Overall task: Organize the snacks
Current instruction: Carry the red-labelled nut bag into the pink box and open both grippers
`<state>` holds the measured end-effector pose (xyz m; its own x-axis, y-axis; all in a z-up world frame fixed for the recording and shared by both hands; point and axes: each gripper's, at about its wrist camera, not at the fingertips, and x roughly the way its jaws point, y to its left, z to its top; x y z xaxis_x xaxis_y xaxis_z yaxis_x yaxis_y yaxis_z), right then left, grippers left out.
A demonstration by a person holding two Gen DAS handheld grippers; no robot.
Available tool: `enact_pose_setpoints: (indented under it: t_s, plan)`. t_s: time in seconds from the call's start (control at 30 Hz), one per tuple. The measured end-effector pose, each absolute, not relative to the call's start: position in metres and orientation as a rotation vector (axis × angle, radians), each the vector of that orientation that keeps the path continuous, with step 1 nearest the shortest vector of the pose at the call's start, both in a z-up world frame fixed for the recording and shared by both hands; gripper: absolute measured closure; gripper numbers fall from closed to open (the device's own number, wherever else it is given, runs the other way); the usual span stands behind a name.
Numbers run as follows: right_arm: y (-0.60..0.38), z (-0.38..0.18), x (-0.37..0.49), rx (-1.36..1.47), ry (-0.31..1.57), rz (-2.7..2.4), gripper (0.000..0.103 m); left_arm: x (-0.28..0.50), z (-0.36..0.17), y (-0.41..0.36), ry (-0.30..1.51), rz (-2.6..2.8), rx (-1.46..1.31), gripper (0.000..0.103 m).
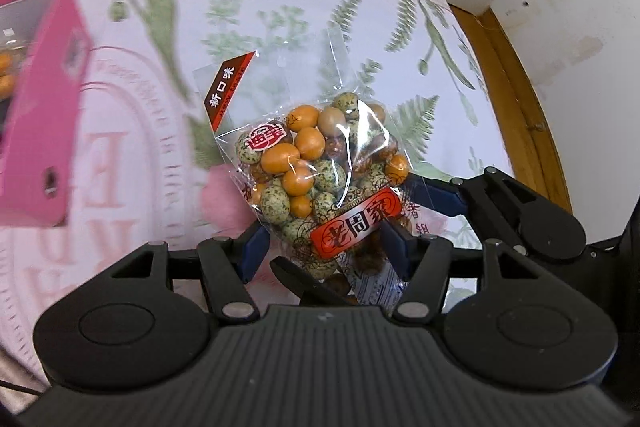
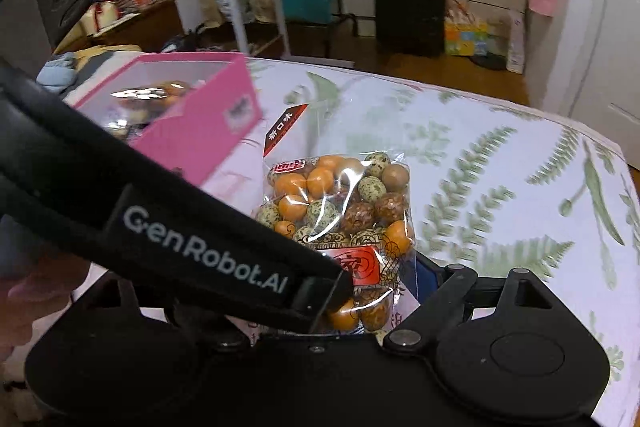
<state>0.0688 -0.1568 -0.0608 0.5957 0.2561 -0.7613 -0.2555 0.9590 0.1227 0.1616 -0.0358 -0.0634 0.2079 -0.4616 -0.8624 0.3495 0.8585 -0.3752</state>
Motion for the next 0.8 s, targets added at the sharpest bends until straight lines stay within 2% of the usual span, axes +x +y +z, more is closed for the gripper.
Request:
enact_pose_setpoints:
  t_s: [0.33,0.57,0.8]
  plan:
    - [-0.085,-0.019,0.097,-0.049,0.849,0.539,0.013,0.170,-0.034,0.084,1.168,-0.468,-0.244,0.044]
    - [-0.010,0.013,0.139,-0.202,0.742,0.707,0.018,0.194,-0.015,0.175,1.082,-0.364,-0.389,0.044]
    - [0.056,0.008,0.210,-0.335,0.719,0.841,0.019,0.237,-0.025,0.242,1.042,-0.244,-0.544,0.044]
